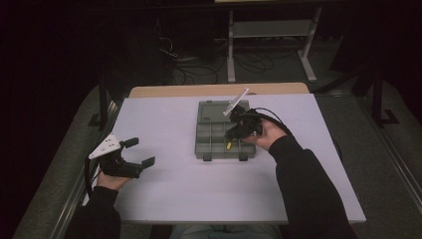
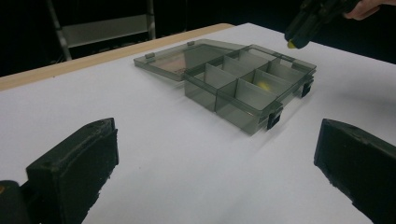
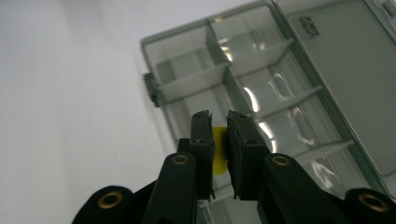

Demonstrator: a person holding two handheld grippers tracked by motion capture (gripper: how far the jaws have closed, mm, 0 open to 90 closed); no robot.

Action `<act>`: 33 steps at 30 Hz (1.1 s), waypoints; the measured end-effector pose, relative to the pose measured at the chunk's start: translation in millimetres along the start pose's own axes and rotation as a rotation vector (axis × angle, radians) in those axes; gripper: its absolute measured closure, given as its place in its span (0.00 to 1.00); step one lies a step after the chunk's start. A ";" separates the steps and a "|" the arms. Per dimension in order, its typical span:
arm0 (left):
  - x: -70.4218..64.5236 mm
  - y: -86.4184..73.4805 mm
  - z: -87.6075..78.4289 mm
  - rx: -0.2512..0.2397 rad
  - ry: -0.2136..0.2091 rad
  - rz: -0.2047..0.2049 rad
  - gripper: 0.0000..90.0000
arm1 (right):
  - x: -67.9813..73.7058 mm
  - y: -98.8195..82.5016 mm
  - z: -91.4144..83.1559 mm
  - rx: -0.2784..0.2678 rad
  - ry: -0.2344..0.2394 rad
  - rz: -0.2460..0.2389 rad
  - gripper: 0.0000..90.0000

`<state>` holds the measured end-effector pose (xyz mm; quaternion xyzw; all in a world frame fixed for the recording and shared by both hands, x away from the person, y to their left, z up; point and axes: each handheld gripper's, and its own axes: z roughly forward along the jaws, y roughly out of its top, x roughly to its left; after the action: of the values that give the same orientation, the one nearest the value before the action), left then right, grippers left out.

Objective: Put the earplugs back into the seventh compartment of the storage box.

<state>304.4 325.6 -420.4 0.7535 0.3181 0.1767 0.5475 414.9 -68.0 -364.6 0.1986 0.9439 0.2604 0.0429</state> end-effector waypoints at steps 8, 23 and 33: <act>0.2 0.0 -0.4 -0.001 0.000 0.000 0.00 | -8.6 -1.1 20.6 0.062 0.008 0.035 0.89; -0.2 -0.1 0.2 0.000 -0.003 0.000 0.00 | -10.0 -5.5 33.9 0.079 -0.001 0.083 0.62; -0.4 -0.2 0.8 0.002 -0.003 0.000 0.00 | -9.6 -6.7 18.8 0.027 -0.040 0.085 0.13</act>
<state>304.5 324.9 -420.9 0.7543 0.3176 0.1751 0.5472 424.8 -68.2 -384.4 0.2445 0.9370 0.2449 0.0479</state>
